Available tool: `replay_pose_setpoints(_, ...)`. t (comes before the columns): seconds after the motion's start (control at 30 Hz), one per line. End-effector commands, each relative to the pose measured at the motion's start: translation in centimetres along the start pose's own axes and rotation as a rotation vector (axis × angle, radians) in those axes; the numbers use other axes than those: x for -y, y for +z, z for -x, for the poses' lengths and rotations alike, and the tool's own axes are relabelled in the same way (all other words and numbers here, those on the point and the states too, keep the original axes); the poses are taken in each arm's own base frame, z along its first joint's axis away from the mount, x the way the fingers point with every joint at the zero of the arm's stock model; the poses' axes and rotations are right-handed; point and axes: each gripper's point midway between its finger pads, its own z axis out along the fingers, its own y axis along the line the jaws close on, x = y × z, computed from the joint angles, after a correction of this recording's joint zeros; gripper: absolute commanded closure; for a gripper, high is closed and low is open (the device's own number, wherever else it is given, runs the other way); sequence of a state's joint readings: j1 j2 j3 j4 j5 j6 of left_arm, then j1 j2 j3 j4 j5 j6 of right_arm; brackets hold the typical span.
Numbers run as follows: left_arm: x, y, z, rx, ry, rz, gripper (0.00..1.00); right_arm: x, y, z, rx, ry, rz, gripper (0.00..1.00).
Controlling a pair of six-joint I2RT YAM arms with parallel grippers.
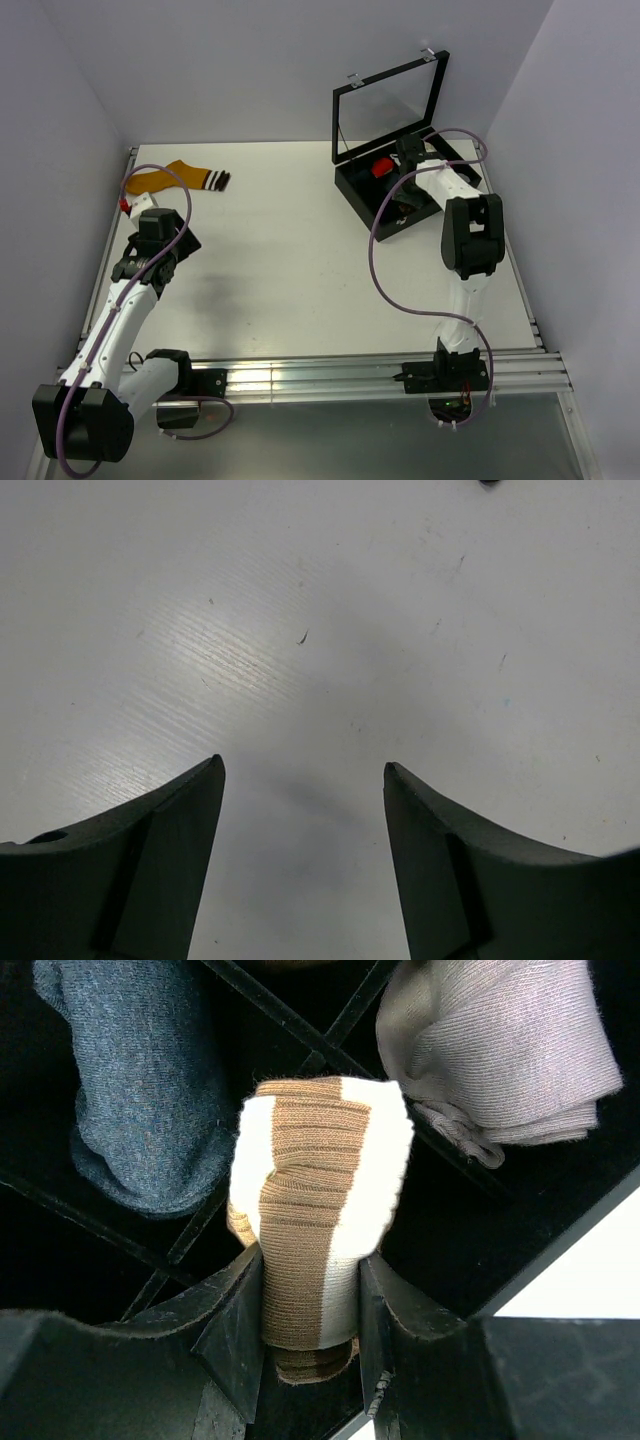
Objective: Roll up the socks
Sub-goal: Place the sock in the storage box.
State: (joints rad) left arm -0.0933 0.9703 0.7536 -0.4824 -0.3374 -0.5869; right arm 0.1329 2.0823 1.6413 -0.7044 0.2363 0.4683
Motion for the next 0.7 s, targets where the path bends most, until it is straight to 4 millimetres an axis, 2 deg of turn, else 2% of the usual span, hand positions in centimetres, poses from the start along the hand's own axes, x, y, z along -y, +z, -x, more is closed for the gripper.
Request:
replay_pose_setpoints(0.0, 0.7, -0.5, 1.0, 0.040, -0.002, -0.038, 0.30, 1.6, 0.7, -7.4, -0.276, -0.060, -0.046, 0.64)
replay_pose_setpoints(0.23, 0.9, -0.5, 1.0, 0.039, -0.001, -0.049, 0.30, 1.6, 0.5, -8.2, -0.252, -0.066, -0.014, 0.61)
replay_pose_setpoints(0.4, 0.8, -0.5, 0.9, 0.036, 0.000, -0.044, 0.30, 1.6, 0.3, -8.2, -0.264, -0.065, -0.016, 0.46)
replay_pose_setpoints(0.67, 0.8, -0.5, 1.0, 0.038, 0.001, -0.044, 0.30, 1.2, -1.5, -6.3, -0.209, -0.042, 0.009, 0.35)
